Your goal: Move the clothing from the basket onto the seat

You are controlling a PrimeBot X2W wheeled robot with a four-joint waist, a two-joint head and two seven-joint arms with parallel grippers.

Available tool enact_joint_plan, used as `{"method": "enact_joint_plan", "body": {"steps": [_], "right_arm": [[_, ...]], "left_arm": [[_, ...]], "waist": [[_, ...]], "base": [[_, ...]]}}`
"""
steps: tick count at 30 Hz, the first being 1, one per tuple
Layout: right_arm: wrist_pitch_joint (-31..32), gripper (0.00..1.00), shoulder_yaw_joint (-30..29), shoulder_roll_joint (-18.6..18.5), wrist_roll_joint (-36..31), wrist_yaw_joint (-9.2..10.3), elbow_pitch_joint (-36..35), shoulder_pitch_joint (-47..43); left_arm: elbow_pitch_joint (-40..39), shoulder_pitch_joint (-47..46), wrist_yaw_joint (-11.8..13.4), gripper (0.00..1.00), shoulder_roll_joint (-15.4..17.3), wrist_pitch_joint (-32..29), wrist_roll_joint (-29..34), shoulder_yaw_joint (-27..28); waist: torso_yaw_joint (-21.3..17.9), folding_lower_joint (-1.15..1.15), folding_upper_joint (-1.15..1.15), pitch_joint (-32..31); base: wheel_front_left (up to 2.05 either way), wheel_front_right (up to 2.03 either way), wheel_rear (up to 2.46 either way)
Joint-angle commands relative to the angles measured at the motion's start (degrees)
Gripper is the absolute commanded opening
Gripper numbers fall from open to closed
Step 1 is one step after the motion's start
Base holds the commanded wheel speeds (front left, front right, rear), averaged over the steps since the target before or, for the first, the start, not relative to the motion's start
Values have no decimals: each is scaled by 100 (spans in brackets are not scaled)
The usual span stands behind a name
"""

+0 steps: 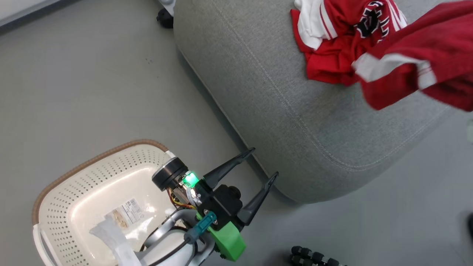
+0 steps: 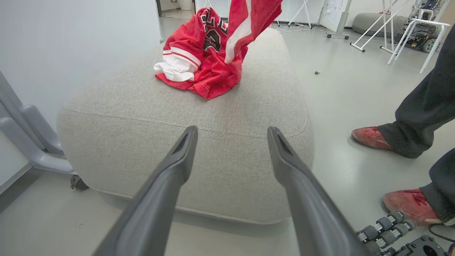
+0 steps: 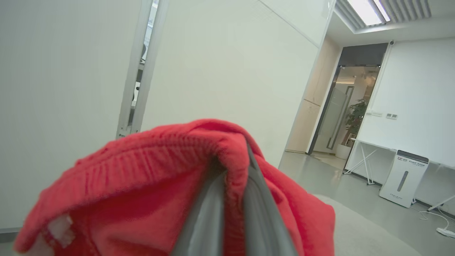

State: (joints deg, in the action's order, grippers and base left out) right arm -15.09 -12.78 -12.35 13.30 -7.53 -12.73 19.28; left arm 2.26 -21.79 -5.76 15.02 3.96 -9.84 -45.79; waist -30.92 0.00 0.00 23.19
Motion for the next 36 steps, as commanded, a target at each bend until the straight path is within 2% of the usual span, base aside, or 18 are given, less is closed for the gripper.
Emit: {"method": "enact_joint_plan", "body": {"steps": [1,8,15,20,29,32,36], "right_arm": [[-10,0,-302,-121,-19,8,-34,315],[-10,0,-1323,-791,-110,7,164,1341],[-9,0,-1754,-1164,-164,8,1163,1958],[-10,0,-1558,-1087,-276,8,2152,2214],[-10,0,-1336,-640,-264,8,3828,2548],[-7,0,-1324,-513,-59,8,4203,2571],[-5,0,-1309,-435,36,8,4288,2466]], "left_arm": [[-63,-182,-11,100,73,-48,73,-3],[-252,-518,28,100,163,-131,209,47],[-353,-745,105,100,237,-197,272,136],[-449,-894,77,100,326,-278,351,109],[-484,-1069,83,100,359,-322,361,98],[-412,-1053,68,100,383,-292,283,96],[-283,-969,164,100,295,-121,184,148]], "waist": [[422,0,0,644],[933,0,0,1238],[1262,0,0,1794],[1368,0,0,2163],[1465,0,0,2415],[1470,0,0,2403],[1467,0,0,2283]], "base": [[0,0,0],[0,0,0],[0,0,0],[0,0,0],[0,0,0],[0,0,0],[0,0,0]]}}
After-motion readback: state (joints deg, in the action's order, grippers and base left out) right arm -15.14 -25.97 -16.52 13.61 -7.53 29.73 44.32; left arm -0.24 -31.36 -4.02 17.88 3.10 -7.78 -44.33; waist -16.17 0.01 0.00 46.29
